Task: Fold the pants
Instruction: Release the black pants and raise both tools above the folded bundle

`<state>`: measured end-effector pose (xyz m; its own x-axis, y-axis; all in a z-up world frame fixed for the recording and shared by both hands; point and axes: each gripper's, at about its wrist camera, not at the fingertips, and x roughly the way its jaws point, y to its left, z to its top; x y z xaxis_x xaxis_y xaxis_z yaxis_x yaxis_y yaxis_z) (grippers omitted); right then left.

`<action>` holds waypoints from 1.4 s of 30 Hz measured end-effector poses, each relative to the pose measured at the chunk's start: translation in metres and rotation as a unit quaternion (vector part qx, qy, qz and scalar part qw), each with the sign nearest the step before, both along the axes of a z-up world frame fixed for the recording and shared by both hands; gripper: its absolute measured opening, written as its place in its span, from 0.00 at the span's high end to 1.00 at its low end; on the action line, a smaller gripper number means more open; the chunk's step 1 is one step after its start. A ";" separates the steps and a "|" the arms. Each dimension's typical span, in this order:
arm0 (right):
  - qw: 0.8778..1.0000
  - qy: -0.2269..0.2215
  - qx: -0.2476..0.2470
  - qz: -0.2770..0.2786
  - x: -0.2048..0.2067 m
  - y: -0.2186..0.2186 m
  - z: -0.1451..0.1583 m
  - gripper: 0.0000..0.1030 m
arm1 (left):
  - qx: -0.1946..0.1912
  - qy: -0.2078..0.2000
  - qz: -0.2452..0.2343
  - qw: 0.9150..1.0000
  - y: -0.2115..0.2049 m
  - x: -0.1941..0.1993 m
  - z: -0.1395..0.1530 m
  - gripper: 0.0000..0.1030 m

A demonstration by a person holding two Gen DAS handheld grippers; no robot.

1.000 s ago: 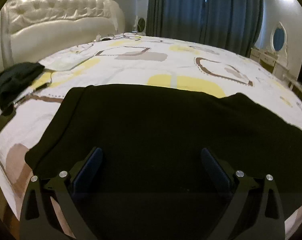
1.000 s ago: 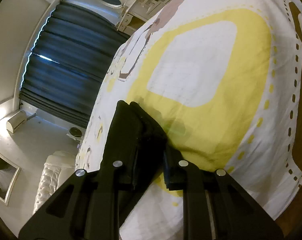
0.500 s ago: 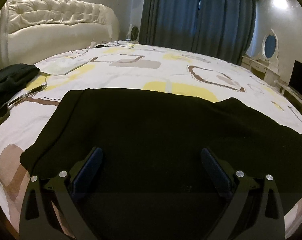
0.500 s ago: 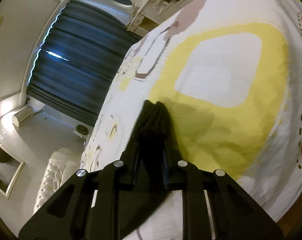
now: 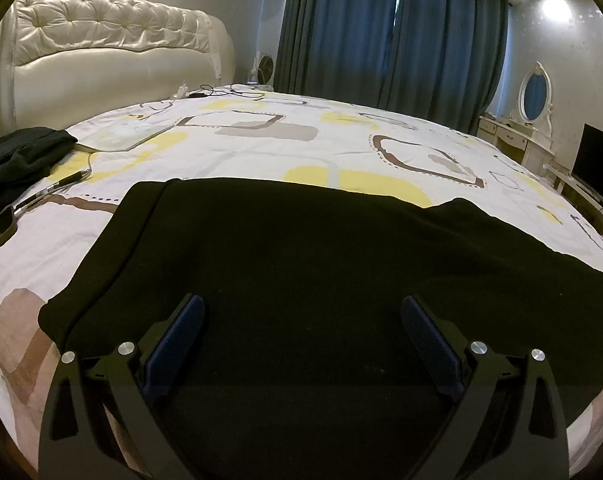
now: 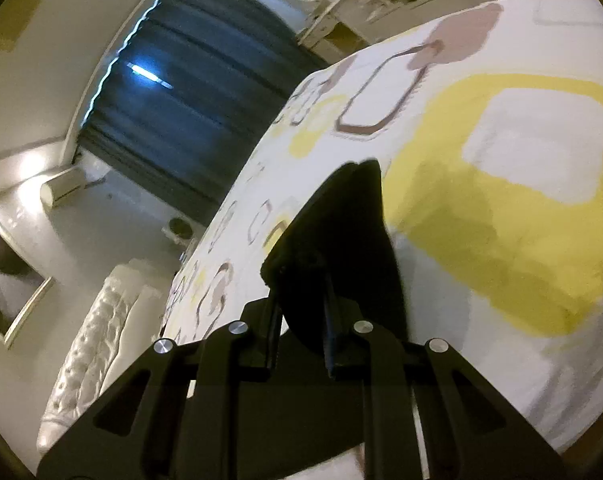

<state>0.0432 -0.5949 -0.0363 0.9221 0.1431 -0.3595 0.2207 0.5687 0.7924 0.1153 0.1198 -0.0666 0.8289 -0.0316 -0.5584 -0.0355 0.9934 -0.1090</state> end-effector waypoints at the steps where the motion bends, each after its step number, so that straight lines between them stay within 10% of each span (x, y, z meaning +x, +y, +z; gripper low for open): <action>1: 1.000 -0.002 -0.002 0.008 0.002 0.007 0.003 0.83 | 0.000 0.000 0.000 1.000 0.000 0.000 0.000 0.05; 42: 0.950 0.052 -0.037 0.307 0.062 0.269 -0.016 0.83 | -0.002 -0.001 0.000 1.000 -0.001 0.000 0.000 0.05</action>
<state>0.1055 -0.3263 -0.0525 0.6316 0.6130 -0.4746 -0.0947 0.6686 0.7376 0.1150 0.1192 -0.0670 0.8305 -0.0340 -0.5559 -0.0347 0.9930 -0.1127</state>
